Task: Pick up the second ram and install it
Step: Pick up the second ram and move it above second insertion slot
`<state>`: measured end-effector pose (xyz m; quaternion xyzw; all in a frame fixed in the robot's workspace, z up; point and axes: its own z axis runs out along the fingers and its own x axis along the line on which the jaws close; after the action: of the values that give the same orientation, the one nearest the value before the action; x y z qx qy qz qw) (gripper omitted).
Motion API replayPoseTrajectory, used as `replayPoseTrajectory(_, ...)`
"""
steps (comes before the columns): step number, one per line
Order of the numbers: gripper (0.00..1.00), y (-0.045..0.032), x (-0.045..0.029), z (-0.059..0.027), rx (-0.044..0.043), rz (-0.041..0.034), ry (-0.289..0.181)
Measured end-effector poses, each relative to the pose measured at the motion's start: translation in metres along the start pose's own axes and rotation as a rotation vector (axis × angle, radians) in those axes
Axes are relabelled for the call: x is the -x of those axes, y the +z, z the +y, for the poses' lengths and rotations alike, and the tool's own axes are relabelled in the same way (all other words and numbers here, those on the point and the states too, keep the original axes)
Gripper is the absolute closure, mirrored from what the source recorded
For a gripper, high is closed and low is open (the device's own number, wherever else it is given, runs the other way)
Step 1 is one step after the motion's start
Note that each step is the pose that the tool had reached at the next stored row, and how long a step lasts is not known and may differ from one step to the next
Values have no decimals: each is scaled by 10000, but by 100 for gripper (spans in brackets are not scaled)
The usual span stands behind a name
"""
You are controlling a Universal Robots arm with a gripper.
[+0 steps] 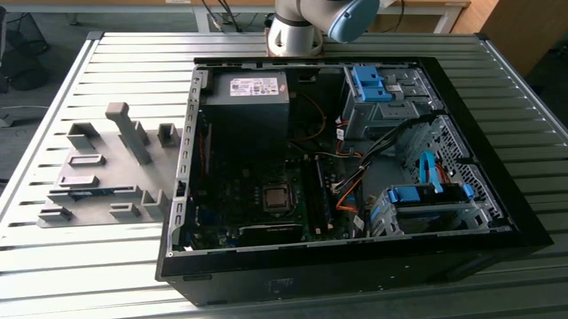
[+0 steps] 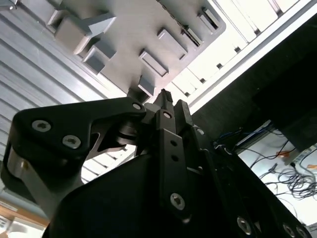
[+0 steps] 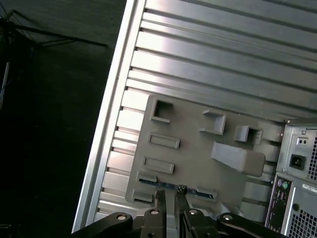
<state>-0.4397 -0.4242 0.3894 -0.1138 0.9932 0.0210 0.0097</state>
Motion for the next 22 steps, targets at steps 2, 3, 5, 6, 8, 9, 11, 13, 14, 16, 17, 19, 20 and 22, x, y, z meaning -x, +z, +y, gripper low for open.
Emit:
replayPoseTrajectory(2,78,5,0,0,-1,24,-361)
replayPoseTrajectory(3,78,7,0,0,-7,39,-515)
replayPoseTrajectory(5,78,8,1,-1,-65,81,-735)
replayPoseTrajectory(6,78,10,0,0,-110,104,-809)
replayPoseTrajectory(8,78,15,0,-1,-173,142,-954)
replayPoseTrajectory(9,78,20,-1,-3,-173,152,-1040)
replayPoseTrajectory(11,78,32,-2,-4,-170,162,-1235)
replayPoseTrajectory(13,78,49,-2,-6,-164,170,-1578)
replayPoseTrajectory(14,78,58,-2,-6,-160,175,-1756)
replayPoseTrajectory(16,78,75,-3,-7,-153,187,-2127)
replayPoseTrajectory(17,78,83,-3,-7,-150,191,-2300)
replayPoseTrajectory(19,78,95,-3,-8,-145,199,-2574)
replayPoseTrajectory(20,78,100,-3,-9,-143,202,-2687)
replayPoseTrajectory(22,78,111,-4,-10,-139,210,-2935)
